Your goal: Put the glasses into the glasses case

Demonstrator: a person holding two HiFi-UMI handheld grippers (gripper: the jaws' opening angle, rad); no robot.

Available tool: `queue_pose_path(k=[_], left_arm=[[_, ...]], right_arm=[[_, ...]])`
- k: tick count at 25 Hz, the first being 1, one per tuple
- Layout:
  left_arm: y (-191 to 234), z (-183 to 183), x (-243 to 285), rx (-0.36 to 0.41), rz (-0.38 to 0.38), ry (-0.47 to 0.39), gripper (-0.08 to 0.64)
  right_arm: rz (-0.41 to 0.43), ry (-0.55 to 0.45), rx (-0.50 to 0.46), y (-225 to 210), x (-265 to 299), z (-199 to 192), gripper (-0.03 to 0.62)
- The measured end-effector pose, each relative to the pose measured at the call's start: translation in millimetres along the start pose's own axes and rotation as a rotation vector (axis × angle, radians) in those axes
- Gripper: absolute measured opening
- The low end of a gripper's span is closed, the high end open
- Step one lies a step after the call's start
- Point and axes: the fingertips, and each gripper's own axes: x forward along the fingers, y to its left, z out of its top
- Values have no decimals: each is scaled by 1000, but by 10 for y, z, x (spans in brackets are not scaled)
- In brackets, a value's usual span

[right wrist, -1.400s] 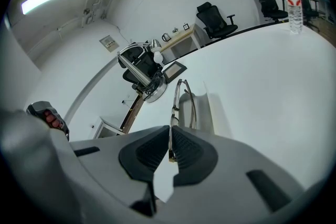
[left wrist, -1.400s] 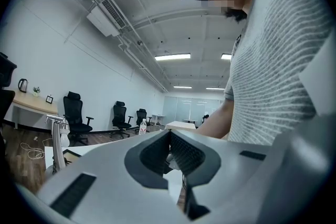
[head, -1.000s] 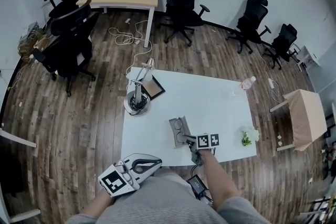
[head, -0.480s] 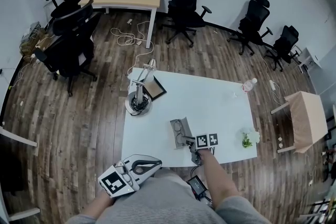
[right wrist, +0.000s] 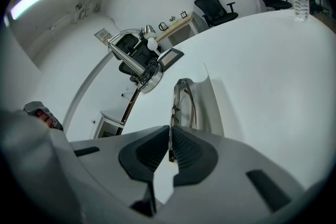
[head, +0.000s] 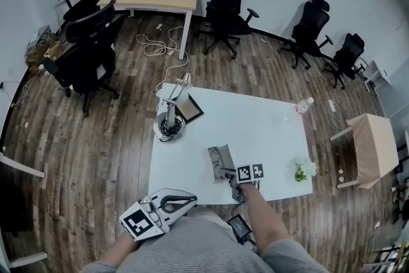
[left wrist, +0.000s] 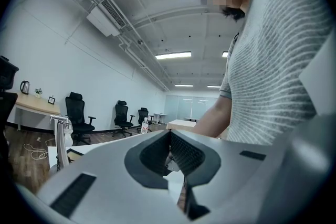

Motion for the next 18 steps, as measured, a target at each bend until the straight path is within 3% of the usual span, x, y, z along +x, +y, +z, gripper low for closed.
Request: queue_pose_path(k=[18], left_arm=[[18, -12, -35, -11, -7, 2, 11]], right_arm=[[14, 9, 31, 54, 115, -77, 26]])
